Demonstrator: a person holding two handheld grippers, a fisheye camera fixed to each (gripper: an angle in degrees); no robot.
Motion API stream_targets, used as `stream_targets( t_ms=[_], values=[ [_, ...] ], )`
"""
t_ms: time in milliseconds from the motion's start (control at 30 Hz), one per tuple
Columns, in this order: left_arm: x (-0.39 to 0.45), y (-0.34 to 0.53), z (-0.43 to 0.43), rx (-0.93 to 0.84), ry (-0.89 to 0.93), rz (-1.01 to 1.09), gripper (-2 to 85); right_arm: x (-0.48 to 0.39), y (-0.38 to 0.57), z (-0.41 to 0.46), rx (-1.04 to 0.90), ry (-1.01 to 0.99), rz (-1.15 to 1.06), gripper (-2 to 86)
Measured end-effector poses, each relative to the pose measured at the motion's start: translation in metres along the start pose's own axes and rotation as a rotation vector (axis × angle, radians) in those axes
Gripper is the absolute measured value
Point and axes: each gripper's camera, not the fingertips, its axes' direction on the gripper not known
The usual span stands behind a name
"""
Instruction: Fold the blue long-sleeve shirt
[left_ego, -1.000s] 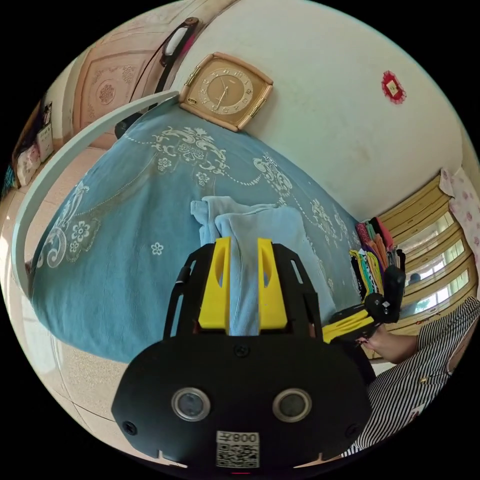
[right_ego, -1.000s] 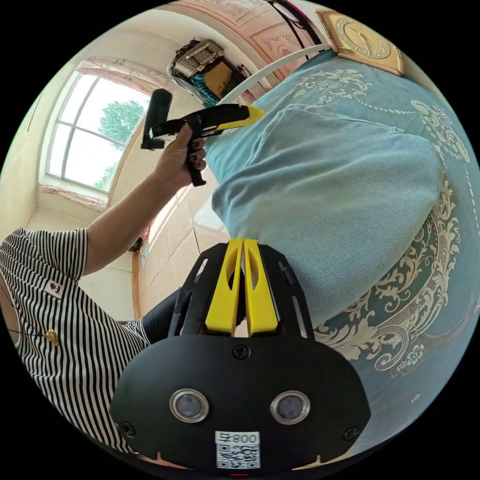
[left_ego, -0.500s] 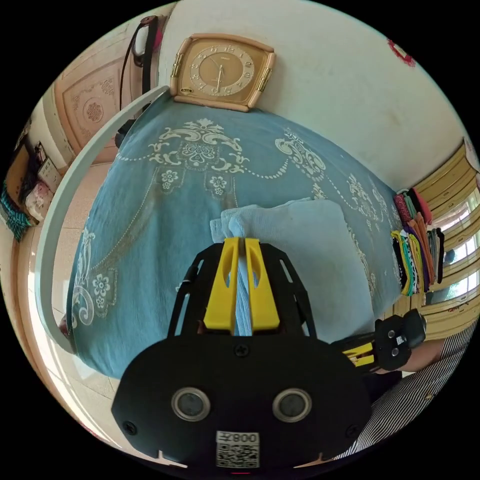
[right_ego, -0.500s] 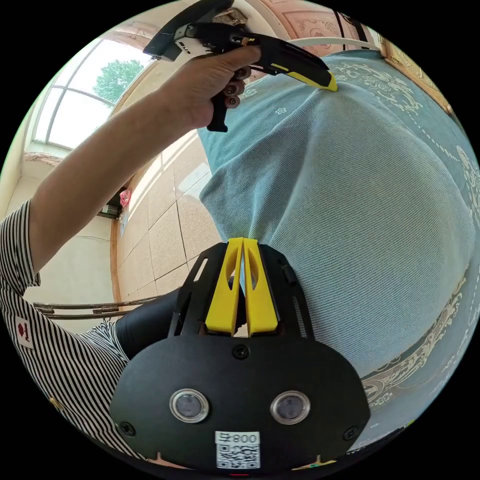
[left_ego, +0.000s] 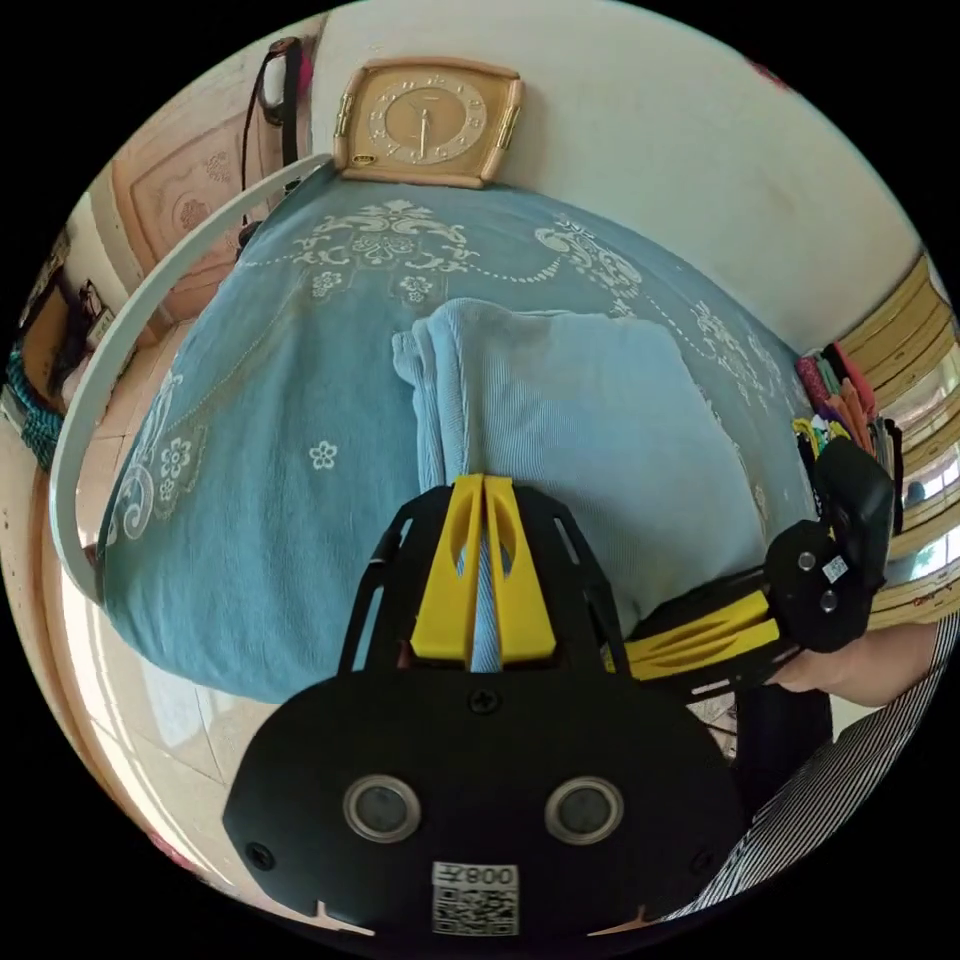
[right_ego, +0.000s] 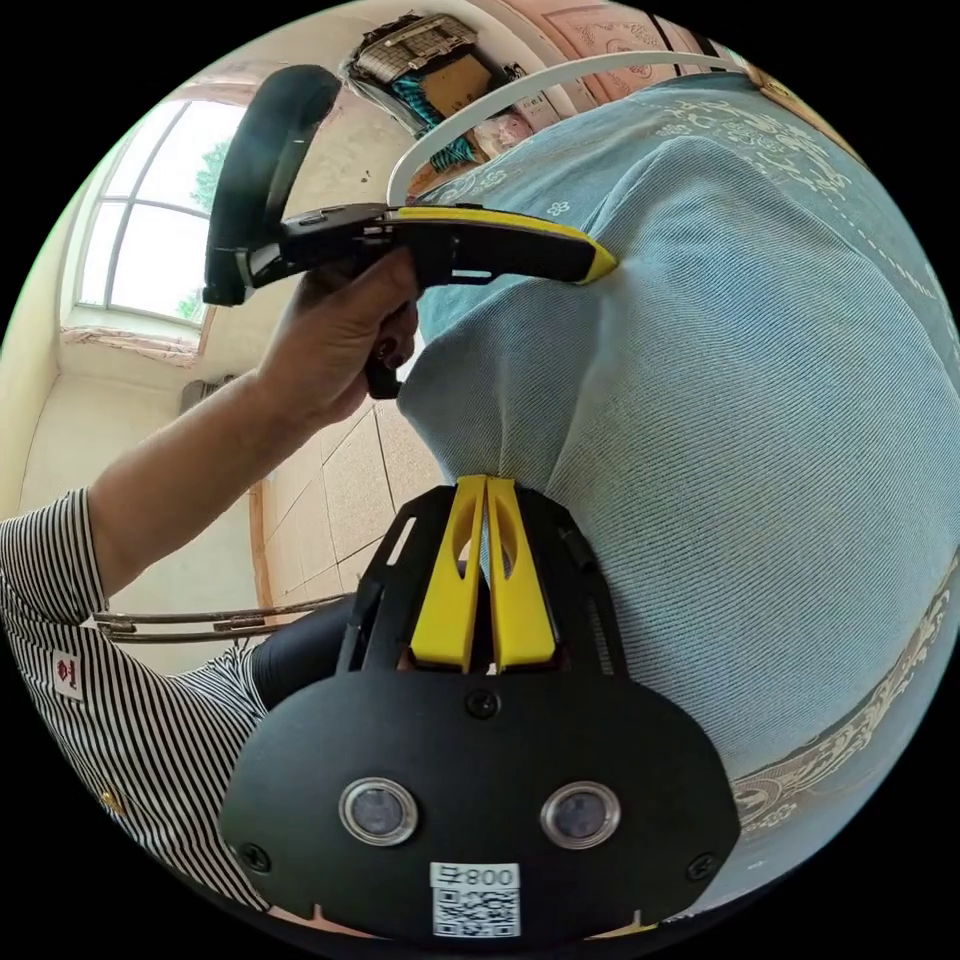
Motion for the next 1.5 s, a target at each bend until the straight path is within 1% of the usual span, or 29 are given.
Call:
stream_targets(
  t_ms=[33, 100, 133, 200, 300, 333, 367, 400, 433, 500, 567, 600, 667, 767, 833, 900, 933, 967, 1000, 1033, 1100, 1133, 1200, 1267, 1333, 1400, 1433, 1467, 1500],
  values=[
    [-0.003, -0.001, -0.005, -0.031, 0.035, -0.069, 0.2, 0.001, 0.003, 0.000, -0.006, -0.013, 0.003, 0.0],
    [0.005, 0.005, -0.024, 0.046, 0.047, -0.068, 0.2, 0.000, 0.014, -0.009, 0.003, -0.068, 0.014, 0.0],
    [0.013, 0.014, -0.037, 0.095, 0.069, -0.050, 0.2, -0.003, 0.029, -0.021, 0.054, -0.090, 0.004, 0.1],
    [0.024, 0.031, -0.047, 0.120, 0.104, -0.024, 0.2, -0.004, 0.060, -0.041, 0.144, -0.077, 0.016, 0.0],
    [0.038, 0.059, -0.034, 0.041, 0.073, -0.014, 0.2, 0.012, 0.116, -0.055, 0.254, -0.002, 0.140, 0.0],
    [0.037, 0.065, -0.019, -0.028, 0.052, -0.048, 0.2, 0.026, 0.133, -0.051, 0.274, 0.014, 0.214, 0.0],
    [0.035, 0.070, -0.001, -0.104, 0.048, -0.052, 0.2, 0.040, 0.144, -0.041, 0.282, -0.033, 0.240, 0.0],
    [0.033, 0.072, 0.000, -0.061, 0.074, -0.060, 0.2, 0.047, 0.148, -0.035, 0.285, -0.059, 0.266, 0.0],
    [0.025, 0.073, 0.002, -0.054, 0.134, -0.116, 0.2, 0.057, 0.151, -0.025, 0.289, -0.105, 0.304, 0.0],
    [0.021, 0.068, 0.003, -0.096, 0.167, -0.154, 0.2, 0.061, 0.149, -0.018, 0.288, -0.115, 0.321, 0.0],
    [0.034, 0.067, -0.006, -0.090, 0.088, -0.124, 0.2, 0.055, 0.146, -0.017, 0.272, -0.075, 0.317, 0.0],
    [0.039, 0.068, -0.009, -0.079, 0.093, -0.102, 0.2, 0.053, 0.147, -0.018, 0.274, -0.066, 0.310, 0.0],
    [0.059, 0.073, -0.012, -0.041, 0.188, -0.020, 0.2, 0.048, 0.156, -0.018, 0.307, -0.059, 0.306, 0.0],
    [0.080, 0.076, -0.003, -0.059, 0.151, 0.036, 0.2, 0.043, 0.166, -0.020, 0.375, -0.057, 0.299, 0.0],
    [0.086, 0.073, 0.008, -0.097, 0.130, 0.032, 0.2, 0.040, 0.165, -0.020, 0.396, -0.021, 0.296, 0.0],
    [0.087, 0.072, 0.026, -0.193, 0.106, 0.033, 0.2, 0.042, 0.157, -0.015, 0.371, 0.030, 0.305, 0.0],
    [0.088, 0.075, 0.035, -0.227, 0.101, 0.048, 0.2, 0.045, 0.149, -0.006, 0.320, 0.068, 0.304, 0.0],
    [0.085, 0.078, 0.035, -0.204, 0.120, 0.022, 0.1, 0.049, 0.140, 0.010, 0.239, 0.114, 0.296, 0.1],
    [0.084, 0.078, 0.036, -0.217, 0.128, 0.013, 0.1, 0.051, 0.138, 0.017, 0.216, 0.124, 0.291, 0.1],
    [0.083, 0.080, 0.041, -0.265, 0.110, 0.011, 0.1, 0.053, 0.138, 0.024, 0.224, 0.125, 0.288, 0.1],
    [0.084, 0.085, 0.046, -0.303, 0.079, 0.039, 0.1, 0.054, 0.140, 0.028, 0.235, 0.130, 0.284, 0.1],
    [0.082, 0.090, 0.049, -0.329, 0.032, 0.026, 0.1, 0.056, 0.142, 0.032, 0.245, 0.131, 0.278, 0.1],
    [0.082, 0.095, 0.044, -0.266, 0.071, 0.009, 0.1, 0.063, 0.145, 0.038, 0.255, 0.103, 0.288, 0.2],
    [0.086, 0.095, 0.034, -0.142, 0.178, -0.009, 0.2, 0.072, 0.147, 0.045, 0.271, 0.066, 0.295, 0.2],
    [0.095, 0.089, 0.031, -0.090, 0.170, 0.018, 0.2, 0.077, 0.146, 0.049, 0.264, 0.061, 0.296, 0.2],
    [0.103, 0.082, 0.038, -0.083, 0.139, 0.046, 0.3, 0.077, 0.144, 0.055, 0.247, 0.089, 0.279, 0.2],
    [0.105, 0.079, 0.052, -0.142, 0.120, 0.059, 0.4, 0.079, 0.142, 0.059, 0.239, 0.103, 0.269, 0.2],
    [0.105, 0.078, 0.072, -0.257, 0.115, 0.071, 0.5, 0.082, 0.141, 0.062, 0.234, 0.103, 0.266, 0.3],
    [0.104, 0.079, 0.077, -0.272, 0.122, 0.077, 0.6, 0.084, 0.141, 0.064, 0.233, 0.096, 0.267, 0.3]
  ],
)
